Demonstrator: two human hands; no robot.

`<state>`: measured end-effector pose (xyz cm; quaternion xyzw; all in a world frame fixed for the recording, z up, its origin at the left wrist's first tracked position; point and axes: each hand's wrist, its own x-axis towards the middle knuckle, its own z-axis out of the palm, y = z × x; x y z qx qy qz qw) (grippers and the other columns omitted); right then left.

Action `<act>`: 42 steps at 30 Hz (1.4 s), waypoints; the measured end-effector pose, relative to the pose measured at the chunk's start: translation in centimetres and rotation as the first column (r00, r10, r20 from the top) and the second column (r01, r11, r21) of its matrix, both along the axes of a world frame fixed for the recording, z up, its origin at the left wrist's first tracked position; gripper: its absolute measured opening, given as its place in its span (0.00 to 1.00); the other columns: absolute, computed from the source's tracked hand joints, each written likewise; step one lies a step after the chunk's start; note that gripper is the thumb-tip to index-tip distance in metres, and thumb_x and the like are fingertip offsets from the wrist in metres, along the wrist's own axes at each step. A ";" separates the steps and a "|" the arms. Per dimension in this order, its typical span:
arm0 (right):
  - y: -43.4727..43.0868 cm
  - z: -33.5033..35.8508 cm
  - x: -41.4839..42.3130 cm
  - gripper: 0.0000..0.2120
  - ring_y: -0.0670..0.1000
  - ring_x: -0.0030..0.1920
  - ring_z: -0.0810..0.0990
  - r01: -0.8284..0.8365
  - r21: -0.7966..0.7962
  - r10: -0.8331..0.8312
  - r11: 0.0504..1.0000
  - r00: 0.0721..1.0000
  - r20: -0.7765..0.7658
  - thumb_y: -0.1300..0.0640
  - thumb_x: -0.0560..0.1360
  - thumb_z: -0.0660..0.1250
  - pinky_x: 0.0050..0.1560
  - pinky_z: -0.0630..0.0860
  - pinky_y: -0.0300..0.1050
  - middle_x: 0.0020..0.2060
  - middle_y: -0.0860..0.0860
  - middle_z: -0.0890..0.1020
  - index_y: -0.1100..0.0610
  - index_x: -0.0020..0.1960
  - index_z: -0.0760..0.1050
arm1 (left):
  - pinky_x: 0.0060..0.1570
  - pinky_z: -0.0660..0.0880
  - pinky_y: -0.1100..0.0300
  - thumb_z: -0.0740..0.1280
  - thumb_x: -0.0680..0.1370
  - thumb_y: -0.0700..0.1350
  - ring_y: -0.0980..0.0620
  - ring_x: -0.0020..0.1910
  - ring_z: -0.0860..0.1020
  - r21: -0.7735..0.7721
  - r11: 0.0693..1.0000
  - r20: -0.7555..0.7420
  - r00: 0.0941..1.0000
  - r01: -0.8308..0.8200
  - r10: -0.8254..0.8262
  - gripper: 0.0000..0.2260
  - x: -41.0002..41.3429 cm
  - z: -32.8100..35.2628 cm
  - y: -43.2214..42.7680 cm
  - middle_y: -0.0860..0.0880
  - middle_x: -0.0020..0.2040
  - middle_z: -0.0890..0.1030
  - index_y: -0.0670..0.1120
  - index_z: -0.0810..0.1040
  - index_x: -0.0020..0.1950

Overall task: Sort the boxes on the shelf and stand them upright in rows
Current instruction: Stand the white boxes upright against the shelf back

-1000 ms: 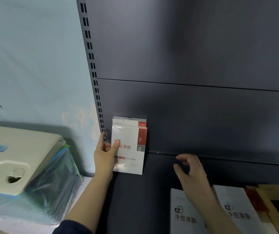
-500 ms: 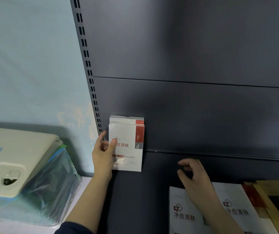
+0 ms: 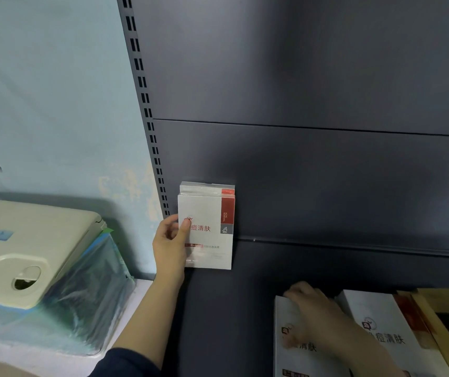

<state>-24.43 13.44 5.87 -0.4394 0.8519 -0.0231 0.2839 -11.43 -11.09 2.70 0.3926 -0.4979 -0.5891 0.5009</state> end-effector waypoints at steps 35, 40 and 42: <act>-1.9 1.6 3.3 0.15 0.47 0.54 0.83 0.610 -0.349 -0.167 0.712 0.629 0.759 0.56 0.76 0.69 0.59 0.79 0.47 0.54 0.46 0.83 0.50 0.63 0.74 | 0.47 0.81 0.52 0.68 0.79 0.42 0.46 0.50 0.85 0.037 0.942 0.109 0.936 0.333 -0.335 0.07 5.8 0.1 8.8 0.47 0.52 0.86 0.45 0.80 0.56; 0.0 2.2 1.9 0.08 0.50 0.52 0.83 0.665 -0.368 -0.208 0.650 0.622 0.755 0.58 0.78 0.67 0.56 0.79 0.46 0.51 0.52 0.83 0.52 0.56 0.77 | 0.42 0.81 0.62 0.67 0.79 0.43 0.53 0.47 0.85 -0.039 0.966 0.220 0.945 0.256 -0.242 0.06 5.4 0.0 5.1 0.50 0.49 0.86 0.47 0.79 0.55; 0.8 2.3 1.4 0.06 0.51 0.51 0.83 0.680 -0.374 -0.228 0.631 0.623 0.748 0.59 0.78 0.66 0.54 0.79 0.46 0.50 0.53 0.83 0.53 0.54 0.78 | 0.39 0.78 0.67 0.68 0.79 0.44 0.55 0.46 0.84 -0.081 0.978 0.279 0.946 0.191 -0.162 0.06 5.0 -0.2 4.6 0.52 0.49 0.85 0.47 0.77 0.56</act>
